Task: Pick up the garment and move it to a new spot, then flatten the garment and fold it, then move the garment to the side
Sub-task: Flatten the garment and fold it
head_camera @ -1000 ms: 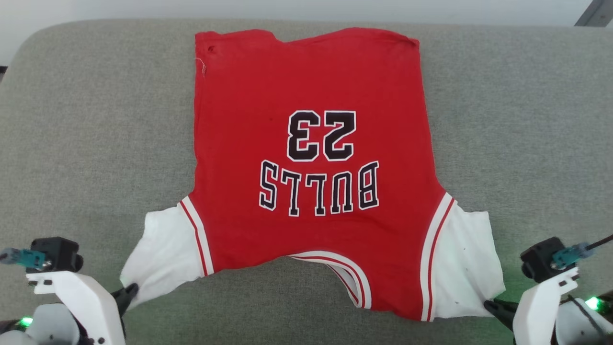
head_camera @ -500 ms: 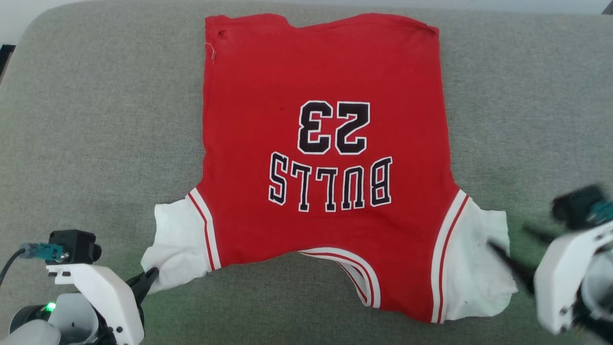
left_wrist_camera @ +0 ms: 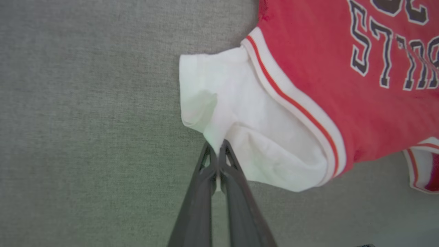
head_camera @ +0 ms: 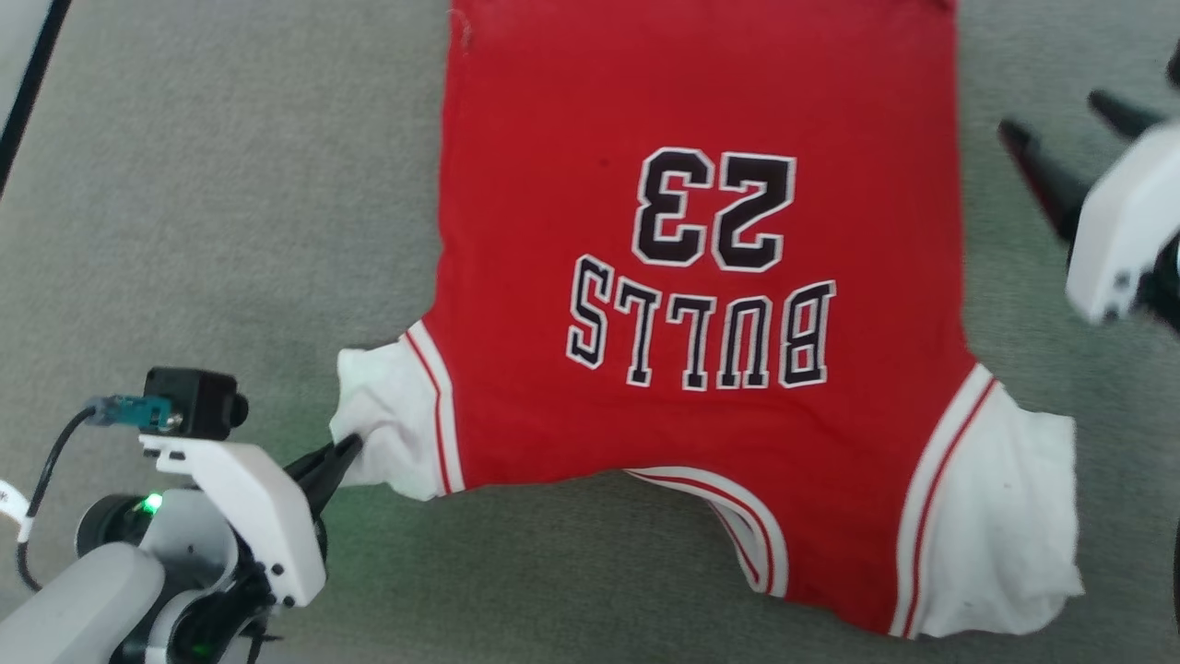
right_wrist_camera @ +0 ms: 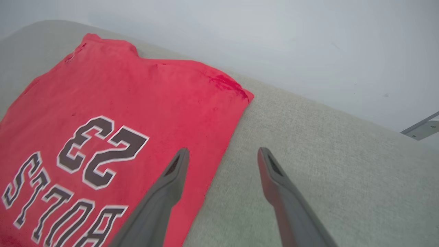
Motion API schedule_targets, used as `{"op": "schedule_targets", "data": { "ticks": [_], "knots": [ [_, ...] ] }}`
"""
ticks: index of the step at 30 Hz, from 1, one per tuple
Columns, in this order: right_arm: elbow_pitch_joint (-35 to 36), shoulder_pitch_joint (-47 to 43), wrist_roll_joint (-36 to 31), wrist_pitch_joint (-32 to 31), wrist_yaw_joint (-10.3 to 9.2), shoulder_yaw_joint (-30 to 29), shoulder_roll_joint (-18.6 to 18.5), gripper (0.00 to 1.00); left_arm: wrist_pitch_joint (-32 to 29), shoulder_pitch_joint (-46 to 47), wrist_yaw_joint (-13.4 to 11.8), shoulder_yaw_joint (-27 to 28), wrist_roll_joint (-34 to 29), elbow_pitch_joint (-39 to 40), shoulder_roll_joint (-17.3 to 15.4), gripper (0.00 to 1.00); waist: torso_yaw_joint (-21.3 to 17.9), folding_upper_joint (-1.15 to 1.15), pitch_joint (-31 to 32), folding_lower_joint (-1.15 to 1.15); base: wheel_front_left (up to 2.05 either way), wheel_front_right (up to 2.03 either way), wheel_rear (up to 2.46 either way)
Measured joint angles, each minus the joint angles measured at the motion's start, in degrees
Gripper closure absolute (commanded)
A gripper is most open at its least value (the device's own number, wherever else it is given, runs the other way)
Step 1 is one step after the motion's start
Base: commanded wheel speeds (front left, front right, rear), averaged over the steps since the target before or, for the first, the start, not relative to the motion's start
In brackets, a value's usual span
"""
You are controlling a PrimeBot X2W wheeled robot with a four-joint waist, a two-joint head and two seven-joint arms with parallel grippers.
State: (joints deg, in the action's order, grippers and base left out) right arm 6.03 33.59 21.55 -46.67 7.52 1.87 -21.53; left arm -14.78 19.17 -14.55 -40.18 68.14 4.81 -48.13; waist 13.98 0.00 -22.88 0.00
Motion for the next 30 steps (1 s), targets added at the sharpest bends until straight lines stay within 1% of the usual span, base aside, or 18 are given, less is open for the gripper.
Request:
{"op": "schedule_targets", "data": {
  "ticks": [6, 10, 13, 14, 17, 21, 23, 24, 26, 28, 30],
  "knots": [
    [-16.7, 12.7, -1.7, 1.0, -0.01, 2.3, -1.0, 0.0, -0.4, 4.1, 2.4, -1.7, -1.6, -2.1, 3.4, 1.0, 3.6, 0.0, -2.7, 0.0, 0.0, 0.0, 0.0],
    [-26.6, 19.3, -3.6, -0.4, -0.01, 3.2, -1.4, 0.0, -0.7, 6.1, 4.1, -2.9, -2.2, -4.0, 5.8, 1.0, 6.2, 0.0, -4.3, 0.0, 0.0, 0.0, 0.0],
    [-32.7, 23.2, -5.9, -1.3, -0.01, 3.3, -1.7, 0.0, -0.8, 7.5, 5.4, -3.6, -2.8, -5.6, 7.6, 1.0, 8.0, 0.0, -5.5, 0.0, 0.0, 0.0, 0.0],
    [-36.6, 25.7, -7.2, -2.1, -0.01, 3.0, -1.9, 0.0, -0.8, 8.2, 6.1, -4.0, -3.1, -6.7, 8.6, 1.0, 9.2, 0.0, -6.2, 0.0, 0.0, 0.0, 0.0],
    [-42.0, 28.5, -9.8, -3.3, -0.01, 2.1, -2.4, 0.0, -0.7, 9.1, 7.2, -4.4, -3.1, -8.2, 10.0, 1.0, 10.8, 0.0, -7.2, 0.0, 0.0, 0.0, 0.0],
    [-47.7, 32.1, -10.5, -6.1, -0.01, 0.1, -2.1, 0.0, -0.3, 10.1, 8.6, -4.8, -3.2, -10.0, 11.4, 1.0, 12.4, 0.0, -8.3, 0.0, 0.0, 0.0, 0.0],
    [-49.8, 33.3, -10.7, -8.0, -0.02, 0.1, -2.0, 0.0, -0.3, 10.4, 9.1, -4.9, -3.1, -10.7, 12.0, 1.0, 12.9, 0.0, -8.6, 0.0, 0.0, 0.0, 0.0],
    [-50.7, 33.9, -11.0, -9.0, -0.02, 0.1, -2.0, 0.11, -0.3, 10.7, 9.2, -4.9, -3.2, -11.2, 12.2, 1.0, 13.1, 0.0, -8.7, 0.0, 0.0, 0.0, 0.0],
    [-51.4, 34.2, -11.1, -9.7, -0.02, 0.3, -2.0, 1.0, -0.3, 10.9, 9.4, -5.0, -3.2, -11.5, 12.3, 1.0, 13.2, 0.0, -8.7, 0.0, 0.0, 0.0, 0.0],
    [-52.0, 34.4, -11.1, -10.3, -0.02, 1.1, -2.3, 1.0, -0.2, 11.2, 9.6, -5.0, -3.1, -12.1, 12.7, 1.0, 13.1, 0.0, -8.6, 0.0, 0.0, 0.0, 0.0],
    [-52.6, 34.2, -10.9, -9.5, 0.05, 0.8, -2.3, 1.0, 0.0, 11.2, 9.9, -5.0, -3.1, -12.8, 12.9, 1.0, 12.8, 0.0, -8.3, 0.0, 0.0, 0.0, 0.0]
  ]
}}
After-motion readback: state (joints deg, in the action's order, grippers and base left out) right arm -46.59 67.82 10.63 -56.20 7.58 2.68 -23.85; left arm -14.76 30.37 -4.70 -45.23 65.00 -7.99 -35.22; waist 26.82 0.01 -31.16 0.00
